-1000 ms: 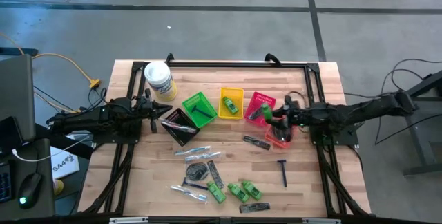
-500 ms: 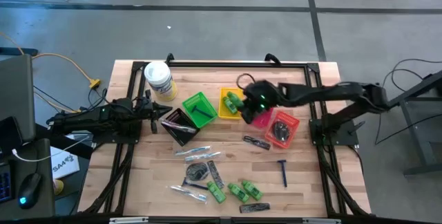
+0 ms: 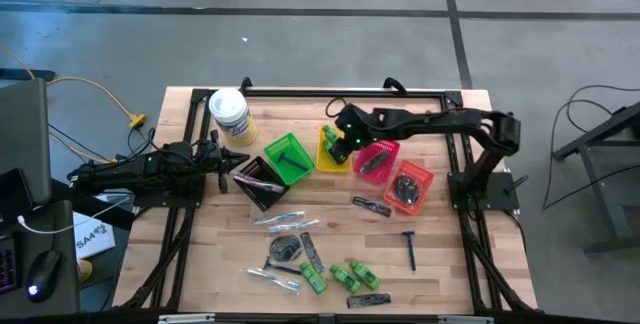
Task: Pick & Place Travel size toiletries
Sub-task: Put the right green bottle shampoo into the yellow bin
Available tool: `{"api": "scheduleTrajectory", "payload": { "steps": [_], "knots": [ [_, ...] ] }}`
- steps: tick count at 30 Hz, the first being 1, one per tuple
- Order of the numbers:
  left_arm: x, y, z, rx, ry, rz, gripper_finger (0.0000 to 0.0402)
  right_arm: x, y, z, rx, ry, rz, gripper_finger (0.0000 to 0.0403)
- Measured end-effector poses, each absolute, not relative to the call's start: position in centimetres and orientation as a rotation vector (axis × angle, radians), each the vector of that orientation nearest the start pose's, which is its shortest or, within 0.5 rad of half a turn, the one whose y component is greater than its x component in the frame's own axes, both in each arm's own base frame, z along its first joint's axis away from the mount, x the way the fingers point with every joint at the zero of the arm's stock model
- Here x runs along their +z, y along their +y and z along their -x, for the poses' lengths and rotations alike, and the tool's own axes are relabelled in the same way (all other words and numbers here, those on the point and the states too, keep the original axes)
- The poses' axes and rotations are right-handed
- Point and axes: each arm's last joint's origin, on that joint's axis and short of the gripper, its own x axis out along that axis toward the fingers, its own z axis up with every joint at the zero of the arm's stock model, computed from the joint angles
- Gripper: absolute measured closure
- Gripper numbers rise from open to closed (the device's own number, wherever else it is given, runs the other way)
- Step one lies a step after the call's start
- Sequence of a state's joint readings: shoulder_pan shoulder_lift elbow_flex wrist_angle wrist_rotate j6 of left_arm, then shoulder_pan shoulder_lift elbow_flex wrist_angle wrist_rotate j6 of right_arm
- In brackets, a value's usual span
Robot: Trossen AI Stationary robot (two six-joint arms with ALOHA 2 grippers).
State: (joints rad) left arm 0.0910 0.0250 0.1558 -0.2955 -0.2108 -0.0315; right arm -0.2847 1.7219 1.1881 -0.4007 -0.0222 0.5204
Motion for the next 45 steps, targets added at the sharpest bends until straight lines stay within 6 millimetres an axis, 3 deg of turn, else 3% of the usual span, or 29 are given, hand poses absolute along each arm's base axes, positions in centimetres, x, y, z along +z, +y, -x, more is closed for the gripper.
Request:
{"api": "scheduleTrajectory", "payload": {
  "steps": [8,17,27,41,45],
  "knots": [
    [18.6,1.4,-8.5,0.304,0.160,0.021,0.0402,20.1,-10.7,-34.7,-0.567,0.848,-0.659,0.0276],
    [18.6,1.4,-8.5,0.304,0.159,0.022,0.0402,18.1,-10.1,-35.6,-0.566,0.894,-0.648,0.0276],
    [18.6,1.4,-8.5,0.303,0.159,0.022,0.0402,18.0,-10.3,-35.7,-0.583,0.885,-0.637,0.0276],
    [18.7,1.4,-8.5,0.305,0.150,0.045,0.0402,15.8,-10.1,-36.3,-0.535,0.958,-0.639,0.0276],
    [18.7,1.4,-8.5,0.305,0.150,0.045,0.0402,15.9,-10.0,-36.3,-0.519,0.959,-0.613,0.0255]
  ]
}}
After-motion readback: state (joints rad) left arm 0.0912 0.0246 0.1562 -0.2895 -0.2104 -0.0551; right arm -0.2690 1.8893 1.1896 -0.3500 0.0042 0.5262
